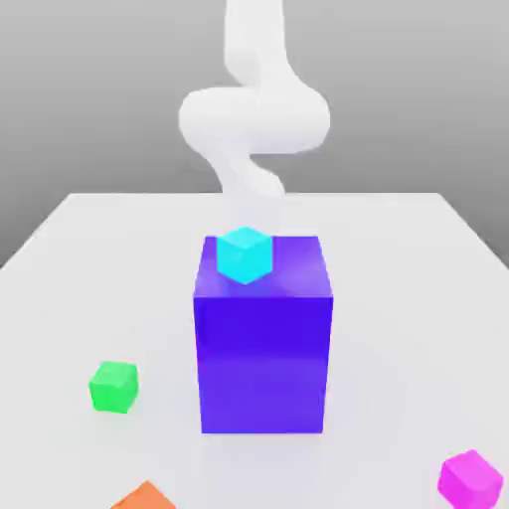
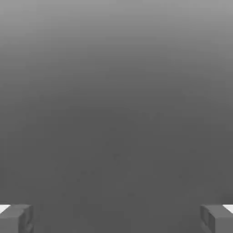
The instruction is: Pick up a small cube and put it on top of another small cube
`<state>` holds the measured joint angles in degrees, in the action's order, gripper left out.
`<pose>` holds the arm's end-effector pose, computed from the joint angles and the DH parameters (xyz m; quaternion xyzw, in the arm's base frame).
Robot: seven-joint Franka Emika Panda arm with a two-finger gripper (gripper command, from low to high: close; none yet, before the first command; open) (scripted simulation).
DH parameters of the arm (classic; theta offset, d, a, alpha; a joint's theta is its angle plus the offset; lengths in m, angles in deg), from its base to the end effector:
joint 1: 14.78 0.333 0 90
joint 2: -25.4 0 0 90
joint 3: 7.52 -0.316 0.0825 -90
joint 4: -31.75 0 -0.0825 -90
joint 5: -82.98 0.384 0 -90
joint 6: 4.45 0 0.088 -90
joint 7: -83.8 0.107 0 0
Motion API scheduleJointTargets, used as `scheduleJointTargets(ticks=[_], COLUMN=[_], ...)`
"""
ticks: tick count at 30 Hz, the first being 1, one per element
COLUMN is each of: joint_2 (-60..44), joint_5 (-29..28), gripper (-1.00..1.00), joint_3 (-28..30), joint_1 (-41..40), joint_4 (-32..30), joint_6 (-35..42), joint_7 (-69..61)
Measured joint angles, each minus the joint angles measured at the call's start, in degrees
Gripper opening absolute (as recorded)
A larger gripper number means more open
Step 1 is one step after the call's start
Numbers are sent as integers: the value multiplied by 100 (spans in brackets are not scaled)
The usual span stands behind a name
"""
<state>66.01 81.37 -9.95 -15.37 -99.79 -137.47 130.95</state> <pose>0.3791 0.0174 0.6822 -0.8632 0.3544 -0.3378 0.1234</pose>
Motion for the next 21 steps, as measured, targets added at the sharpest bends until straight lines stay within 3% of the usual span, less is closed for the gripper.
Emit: scheduleJointTargets(ticks=[10, 21], joint_2=[-2113, -4386], joint_5=[-754, -1504], gripper=[0, 0], joint_3=[-900, -1394], joint_1=[-121, 270], joint_4=[98, 201], joint_6=[-492, -1032], joint_7=[603, 1208])
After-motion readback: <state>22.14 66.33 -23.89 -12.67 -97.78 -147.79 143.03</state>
